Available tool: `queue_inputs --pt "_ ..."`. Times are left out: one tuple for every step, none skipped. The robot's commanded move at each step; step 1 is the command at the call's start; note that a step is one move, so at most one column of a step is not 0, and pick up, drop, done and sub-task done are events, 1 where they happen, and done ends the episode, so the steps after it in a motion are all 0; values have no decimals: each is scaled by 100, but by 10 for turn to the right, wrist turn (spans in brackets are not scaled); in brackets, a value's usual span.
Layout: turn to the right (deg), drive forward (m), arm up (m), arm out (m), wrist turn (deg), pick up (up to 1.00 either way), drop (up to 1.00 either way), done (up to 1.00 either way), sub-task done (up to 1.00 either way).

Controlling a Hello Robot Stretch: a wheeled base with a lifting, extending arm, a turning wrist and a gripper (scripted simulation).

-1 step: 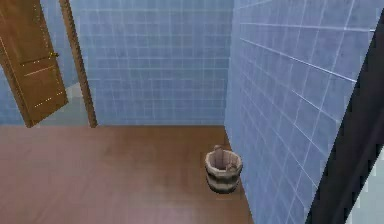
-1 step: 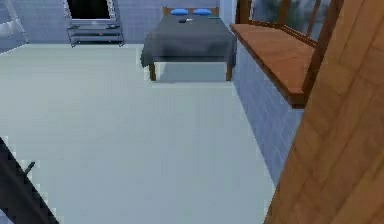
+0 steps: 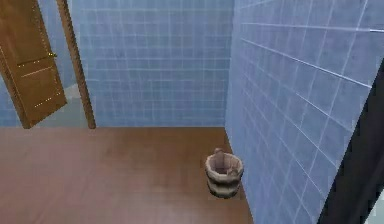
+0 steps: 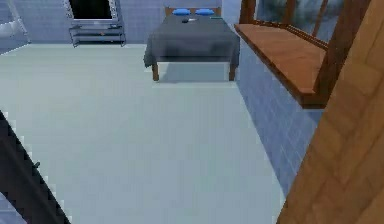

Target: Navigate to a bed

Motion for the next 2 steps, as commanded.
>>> queue_inputs --pt "450 0 0 0 0 0 0 0 0" --pt "390 0 0 0 0 0 0 0 0"
